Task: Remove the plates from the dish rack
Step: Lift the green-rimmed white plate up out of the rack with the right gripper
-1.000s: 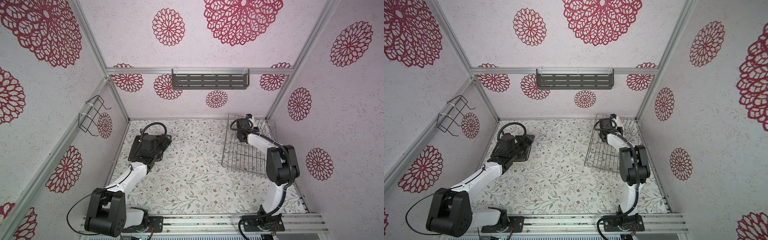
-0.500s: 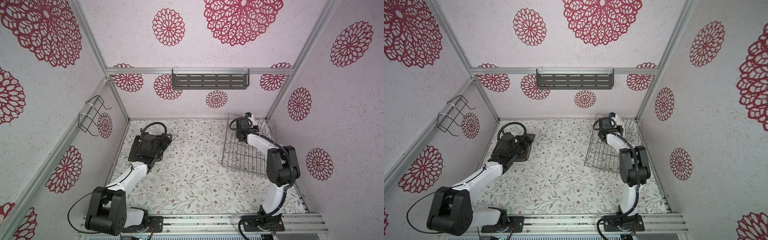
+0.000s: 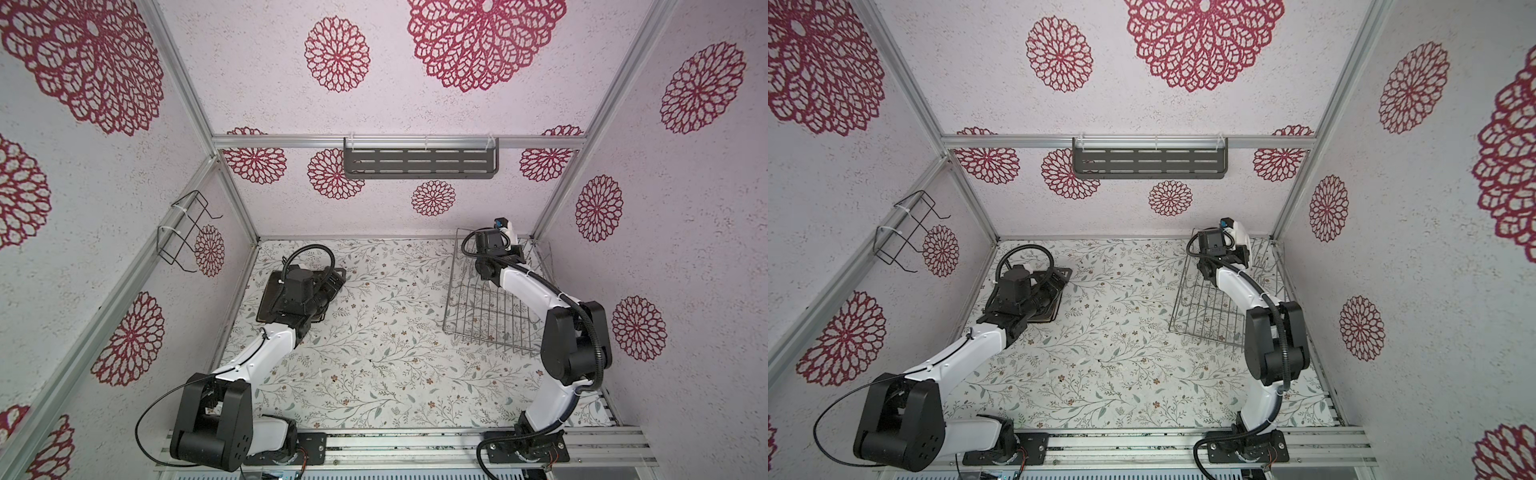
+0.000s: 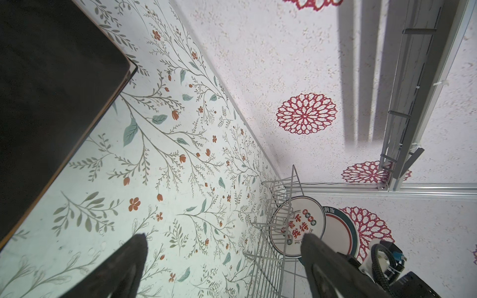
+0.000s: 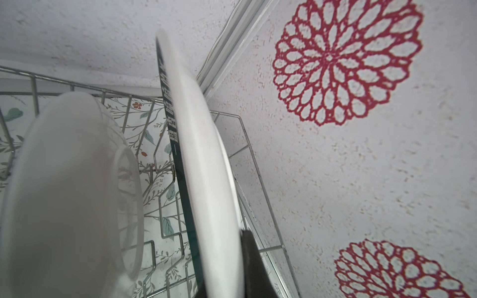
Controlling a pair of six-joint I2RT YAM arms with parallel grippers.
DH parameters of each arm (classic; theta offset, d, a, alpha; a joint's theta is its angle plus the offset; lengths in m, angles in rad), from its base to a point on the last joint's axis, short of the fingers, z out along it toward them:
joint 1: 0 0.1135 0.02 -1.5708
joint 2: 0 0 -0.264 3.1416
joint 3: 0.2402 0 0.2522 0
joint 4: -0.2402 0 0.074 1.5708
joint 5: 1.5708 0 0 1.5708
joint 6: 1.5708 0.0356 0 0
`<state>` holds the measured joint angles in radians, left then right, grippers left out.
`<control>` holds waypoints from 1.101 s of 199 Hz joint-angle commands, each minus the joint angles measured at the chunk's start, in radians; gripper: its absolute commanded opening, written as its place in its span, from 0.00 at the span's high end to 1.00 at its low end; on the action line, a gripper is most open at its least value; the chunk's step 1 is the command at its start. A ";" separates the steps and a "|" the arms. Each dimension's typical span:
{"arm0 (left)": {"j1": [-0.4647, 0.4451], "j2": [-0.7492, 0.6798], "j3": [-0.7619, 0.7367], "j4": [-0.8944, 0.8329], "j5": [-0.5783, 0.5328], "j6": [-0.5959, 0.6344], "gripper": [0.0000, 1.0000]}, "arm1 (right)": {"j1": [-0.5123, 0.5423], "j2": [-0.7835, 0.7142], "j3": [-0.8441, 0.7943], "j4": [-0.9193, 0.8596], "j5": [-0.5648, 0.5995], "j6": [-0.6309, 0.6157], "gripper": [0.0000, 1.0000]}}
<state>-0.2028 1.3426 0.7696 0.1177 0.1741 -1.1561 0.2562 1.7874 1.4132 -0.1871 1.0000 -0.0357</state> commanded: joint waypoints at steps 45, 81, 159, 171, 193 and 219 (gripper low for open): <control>-0.056 -0.022 0.043 -0.008 -0.032 0.008 0.03 | 0.034 -0.191 -0.014 0.003 0.046 0.004 1.00; -0.087 -0.004 0.070 -0.005 -0.036 0.018 0.03 | 0.043 -0.324 -0.062 -0.001 -0.026 0.018 1.00; -0.151 0.059 0.159 0.000 -0.032 0.015 0.03 | 0.044 -0.664 -0.207 -0.002 -0.332 0.191 1.00; -0.162 0.066 0.170 0.003 -0.036 0.021 0.03 | 0.043 -0.713 -0.233 0.013 -0.404 0.228 1.00; -0.183 0.085 0.187 0.019 -0.045 0.019 0.03 | 0.043 -0.772 -0.280 0.036 -0.586 0.404 1.00; -0.200 0.111 0.207 0.027 -0.041 0.005 0.03 | 0.044 -0.802 -0.375 0.164 -0.819 0.610 1.00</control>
<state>-0.3840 1.4235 0.9447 0.1169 0.1417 -1.1534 0.2974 1.0103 1.0870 -0.1997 0.4484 0.3309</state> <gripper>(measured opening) 0.974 0.108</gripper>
